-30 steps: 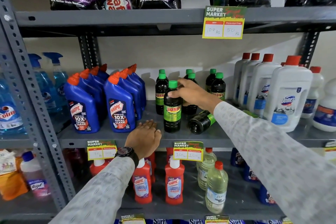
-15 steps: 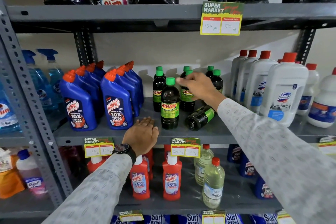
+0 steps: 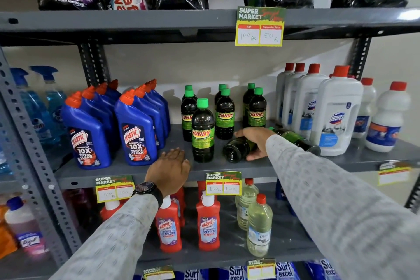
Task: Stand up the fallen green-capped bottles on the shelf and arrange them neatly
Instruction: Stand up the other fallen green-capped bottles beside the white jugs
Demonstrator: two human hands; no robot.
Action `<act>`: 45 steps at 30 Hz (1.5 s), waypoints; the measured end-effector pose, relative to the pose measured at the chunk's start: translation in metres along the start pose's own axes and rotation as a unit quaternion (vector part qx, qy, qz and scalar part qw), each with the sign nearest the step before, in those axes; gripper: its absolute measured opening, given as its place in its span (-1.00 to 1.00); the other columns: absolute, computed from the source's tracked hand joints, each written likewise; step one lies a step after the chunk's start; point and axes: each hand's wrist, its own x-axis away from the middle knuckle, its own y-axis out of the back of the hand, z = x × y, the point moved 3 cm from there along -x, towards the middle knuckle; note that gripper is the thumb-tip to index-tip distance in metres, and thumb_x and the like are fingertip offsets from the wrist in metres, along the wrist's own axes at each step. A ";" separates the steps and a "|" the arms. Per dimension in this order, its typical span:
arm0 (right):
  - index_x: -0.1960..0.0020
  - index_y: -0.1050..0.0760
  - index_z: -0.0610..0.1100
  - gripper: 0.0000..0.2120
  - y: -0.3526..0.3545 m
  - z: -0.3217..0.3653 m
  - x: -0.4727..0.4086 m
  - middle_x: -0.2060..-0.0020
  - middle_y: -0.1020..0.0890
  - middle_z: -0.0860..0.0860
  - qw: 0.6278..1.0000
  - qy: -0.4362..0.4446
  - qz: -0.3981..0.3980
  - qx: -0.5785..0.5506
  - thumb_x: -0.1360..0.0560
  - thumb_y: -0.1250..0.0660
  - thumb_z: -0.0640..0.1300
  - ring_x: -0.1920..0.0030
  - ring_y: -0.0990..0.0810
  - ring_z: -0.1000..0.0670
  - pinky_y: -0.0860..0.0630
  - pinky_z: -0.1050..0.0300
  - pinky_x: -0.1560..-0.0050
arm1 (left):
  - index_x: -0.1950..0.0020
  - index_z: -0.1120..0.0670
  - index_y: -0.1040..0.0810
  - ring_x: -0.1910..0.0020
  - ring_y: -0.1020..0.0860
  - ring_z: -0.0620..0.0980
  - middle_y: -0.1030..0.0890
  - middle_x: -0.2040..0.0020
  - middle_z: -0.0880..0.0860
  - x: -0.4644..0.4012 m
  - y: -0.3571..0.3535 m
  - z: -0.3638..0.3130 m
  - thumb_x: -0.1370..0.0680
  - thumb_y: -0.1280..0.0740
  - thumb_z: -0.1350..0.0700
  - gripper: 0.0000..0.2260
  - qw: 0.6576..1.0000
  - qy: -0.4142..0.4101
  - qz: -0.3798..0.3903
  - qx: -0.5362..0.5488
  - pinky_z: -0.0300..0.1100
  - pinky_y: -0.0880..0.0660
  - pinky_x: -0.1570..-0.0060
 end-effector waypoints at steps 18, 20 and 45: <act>-0.50 -0.29 -0.05 -0.22 0.022 -0.007 0.037 -0.19 -0.67 0.01 0.872 0.435 -0.215 0.062 -0.42 -0.57 0.15 -0.18 -0.65 -0.09 -0.59 -0.09 -0.20 | -0.61 0.14 -0.19 -0.61 -0.16 0.00 -0.21 -0.63 0.11 -0.003 -0.004 0.001 -0.64 0.19 -0.12 -0.38 1.000 0.008 0.009 -0.003 -0.03 -0.03 -0.60; -0.53 -0.28 -0.06 -0.19 0.017 -0.014 0.032 -0.23 -0.67 -0.03 0.865 0.440 -0.226 0.087 -0.43 -0.57 0.14 -0.22 -0.66 -0.12 -0.61 -0.17 -0.21 | -0.59 0.14 -0.23 -0.60 -0.19 0.01 -0.25 -0.62 0.11 -0.002 -0.003 0.001 -0.61 0.20 -0.14 -0.35 1.000 0.006 -0.001 -0.004 -0.03 -0.04 -0.59; -0.27 -0.43 0.00 -0.36 0.000 -0.052 -0.015 -0.08 -0.65 0.08 0.924 0.377 -0.052 -0.027 -0.32 -0.70 -0.09 -0.09 -0.65 0.06 -0.56 0.15 -0.12 | -0.59 0.15 -0.24 -0.60 -0.18 -0.01 -0.25 -0.62 0.10 -0.003 -0.002 -0.001 -0.50 0.31 -0.21 -0.20 1.000 0.016 -0.008 -0.005 -0.06 -0.01 -0.60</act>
